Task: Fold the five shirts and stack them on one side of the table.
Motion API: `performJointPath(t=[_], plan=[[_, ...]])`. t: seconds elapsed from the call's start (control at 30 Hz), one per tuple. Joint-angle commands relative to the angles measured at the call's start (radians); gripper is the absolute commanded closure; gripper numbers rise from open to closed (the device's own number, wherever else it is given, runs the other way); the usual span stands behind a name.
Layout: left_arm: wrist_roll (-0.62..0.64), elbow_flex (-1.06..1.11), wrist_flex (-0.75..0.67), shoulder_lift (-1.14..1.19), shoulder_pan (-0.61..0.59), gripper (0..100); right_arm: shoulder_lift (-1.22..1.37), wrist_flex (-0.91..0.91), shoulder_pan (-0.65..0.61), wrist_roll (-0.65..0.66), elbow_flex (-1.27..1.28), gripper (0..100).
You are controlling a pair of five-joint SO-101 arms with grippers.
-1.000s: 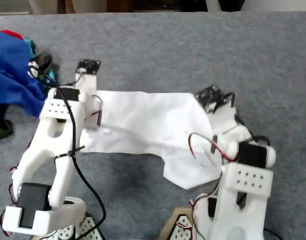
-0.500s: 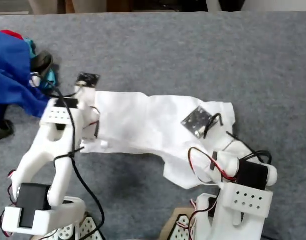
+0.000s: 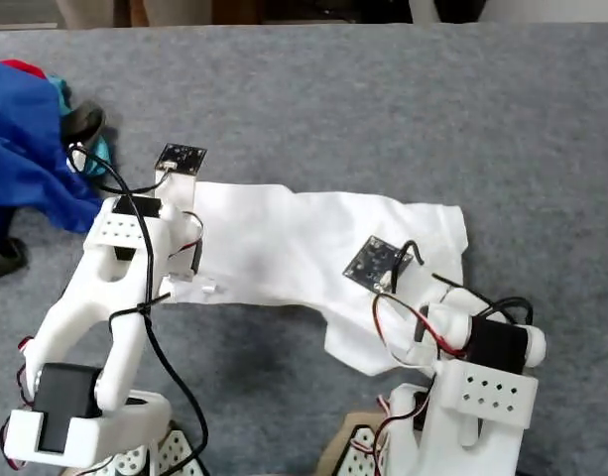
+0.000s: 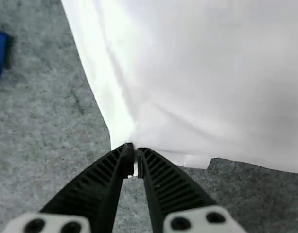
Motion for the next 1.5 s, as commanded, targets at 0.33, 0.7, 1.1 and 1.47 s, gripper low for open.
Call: performJointPath(t=[0.33,0.7,1.1,1.47], plan=[[-0.051,0.058,-0.005,-0.035,-0.008,87,-0.008,0.017,0.015,0.058,0.016,70.0],[0.021,-0.101,0.124,-0.036,-0.187,78,-0.008,0.117,0.010,0.106,-0.163,66.6],[0.028,-0.468,0.411,-0.036,-0.207,79,-0.002,0.132,0.028,0.109,-0.377,66.6],[0.245,-0.542,0.344,-0.024,-0.075,83,-0.001,0.133,-0.007,0.255,-0.139,66.6]])
